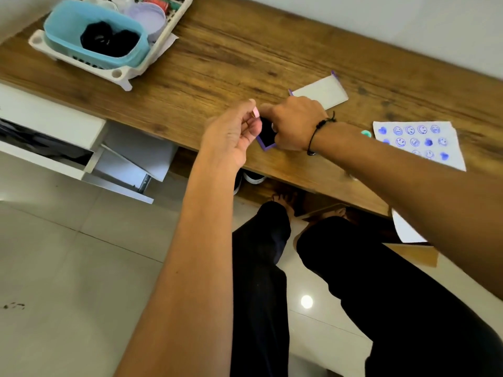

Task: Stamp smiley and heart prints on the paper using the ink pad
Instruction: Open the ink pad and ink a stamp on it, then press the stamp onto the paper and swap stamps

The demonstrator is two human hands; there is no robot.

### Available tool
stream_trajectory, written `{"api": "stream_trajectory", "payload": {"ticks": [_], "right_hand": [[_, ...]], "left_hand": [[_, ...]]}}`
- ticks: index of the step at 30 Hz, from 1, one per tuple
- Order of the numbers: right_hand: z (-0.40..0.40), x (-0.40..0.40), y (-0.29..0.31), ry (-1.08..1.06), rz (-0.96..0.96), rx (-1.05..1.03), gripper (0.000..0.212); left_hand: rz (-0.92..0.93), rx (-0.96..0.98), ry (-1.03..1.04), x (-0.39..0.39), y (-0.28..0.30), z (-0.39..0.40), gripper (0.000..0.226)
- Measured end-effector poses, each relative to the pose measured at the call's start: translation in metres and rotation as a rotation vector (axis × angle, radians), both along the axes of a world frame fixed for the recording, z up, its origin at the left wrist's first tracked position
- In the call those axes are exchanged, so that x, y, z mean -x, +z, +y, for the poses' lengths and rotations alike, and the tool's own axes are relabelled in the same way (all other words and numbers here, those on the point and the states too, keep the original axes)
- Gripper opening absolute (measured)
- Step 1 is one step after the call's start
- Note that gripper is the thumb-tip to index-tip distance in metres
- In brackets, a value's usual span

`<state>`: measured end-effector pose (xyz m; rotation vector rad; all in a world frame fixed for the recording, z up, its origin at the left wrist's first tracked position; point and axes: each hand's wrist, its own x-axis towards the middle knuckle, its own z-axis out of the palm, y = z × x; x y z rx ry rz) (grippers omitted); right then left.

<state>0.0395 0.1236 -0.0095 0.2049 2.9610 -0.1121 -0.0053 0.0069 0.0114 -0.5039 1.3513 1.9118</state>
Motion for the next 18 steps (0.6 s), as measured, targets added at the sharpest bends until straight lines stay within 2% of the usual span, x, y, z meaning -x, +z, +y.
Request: {"api": "stream_trajectory", "payload": {"ticks": [6, 10, 14, 16, 18], "right_hand": [[-0.001, -0.001, -0.002, -0.009, 0.007, -0.008, 0.034], [-0.004, -0.004, -0.002, -0.071, 0.019, 0.063, 0.032], [-0.004, -0.002, 0.003, -0.127, -0.044, 0.094, 0.032], [0.000, -0.004, 0.007, -0.159, -0.067, 0.145, 0.030], [0.007, -0.016, 0.015, -0.235, 0.012, 0.266, 0.028]], "left_hand": [[0.009, 0.006, -0.024, -0.005, 0.002, 0.005, 0.016], [0.019, 0.014, -0.024, -0.006, 0.002, 0.006, 0.014], [0.023, -0.003, -0.015, -0.015, 0.007, 0.009, 0.015], [0.022, -0.006, -0.009, -0.020, 0.009, 0.009, 0.016], [0.017, -0.013, 0.004, -0.025, 0.009, 0.011, 0.017]]}}
